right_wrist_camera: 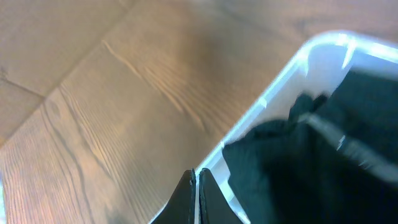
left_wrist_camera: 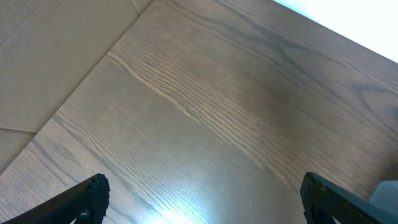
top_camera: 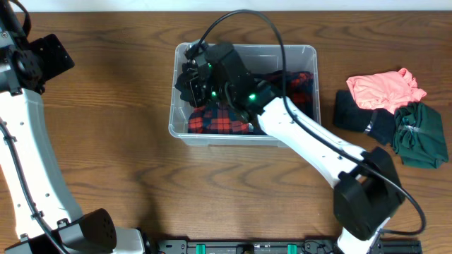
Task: Pack container
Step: 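Press the black garment down in the container and open the right gripper, then move the right gripper to the dark green garment and grasp it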
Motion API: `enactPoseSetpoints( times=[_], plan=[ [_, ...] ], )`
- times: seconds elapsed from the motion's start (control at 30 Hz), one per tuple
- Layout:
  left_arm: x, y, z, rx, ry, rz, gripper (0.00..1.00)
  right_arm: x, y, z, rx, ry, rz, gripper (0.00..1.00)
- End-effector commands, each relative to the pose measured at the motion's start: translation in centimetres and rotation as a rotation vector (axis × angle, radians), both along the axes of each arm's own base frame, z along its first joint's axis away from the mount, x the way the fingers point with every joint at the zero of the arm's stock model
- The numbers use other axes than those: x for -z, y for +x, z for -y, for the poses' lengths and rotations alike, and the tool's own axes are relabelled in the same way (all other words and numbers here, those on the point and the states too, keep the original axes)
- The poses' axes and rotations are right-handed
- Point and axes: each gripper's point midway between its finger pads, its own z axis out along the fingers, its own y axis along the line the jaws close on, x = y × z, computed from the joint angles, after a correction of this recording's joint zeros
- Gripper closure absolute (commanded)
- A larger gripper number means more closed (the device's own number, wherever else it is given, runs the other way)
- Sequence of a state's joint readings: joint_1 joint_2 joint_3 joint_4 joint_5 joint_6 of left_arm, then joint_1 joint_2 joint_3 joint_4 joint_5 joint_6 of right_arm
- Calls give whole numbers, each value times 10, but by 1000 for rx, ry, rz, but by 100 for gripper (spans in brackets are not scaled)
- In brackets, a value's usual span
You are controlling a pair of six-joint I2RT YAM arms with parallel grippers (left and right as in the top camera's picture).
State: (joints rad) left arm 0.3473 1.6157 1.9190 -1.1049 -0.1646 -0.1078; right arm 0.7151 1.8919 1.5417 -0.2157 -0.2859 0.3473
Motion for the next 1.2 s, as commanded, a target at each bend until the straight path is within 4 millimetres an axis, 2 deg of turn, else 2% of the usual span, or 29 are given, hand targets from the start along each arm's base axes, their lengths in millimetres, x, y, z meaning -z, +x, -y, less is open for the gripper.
enactPoseSetpoints(
  times=[0.0,0.17,0.5,0.63,0.77,0.83,0.93,0.97,1.03,1.07,1.1,1.13,1.17],
  plan=[
    [1,-3,-2,-17,0,-5,2,4,14,10,41,-43,39,98],
    [1,-3,-2,-17,0,-5,2,30,24,14,88,-96,26,99],
    [1,-3,-2,-17,0,-5,2,106,29,12,88,-189,-70,99],
    [1,-3,-2,-17,0,-5,2,111,28,13,87,-199,-81,99],
    [1,-3,-2,-17,0,-5,2,87,31,14,92,-167,-48,99],
    [1,-3,-2,-17,0,-5,2,64,32,18,100,-141,-22,99],
    [1,-3,-2,-17,0,-5,2,14,33,34,126,-93,30,96],
    [1,-3,-2,-17,0,-5,2,-9,33,45,144,-74,53,88],
    [1,-3,-2,-17,0,-5,2,-44,34,72,186,-48,83,60],
    [1,-3,-2,-17,0,-5,2,-61,35,91,221,-41,95,47],
    [1,-3,-2,-17,0,-5,2,-75,36,111,254,-37,102,26],
    [1,-3,-2,-17,0,-5,2,-87,37,131,290,-35,106,10],
    [1,-3,-2,-17,-1,-5,2,-99,38,157,336,-35,108,1]
  ],
)
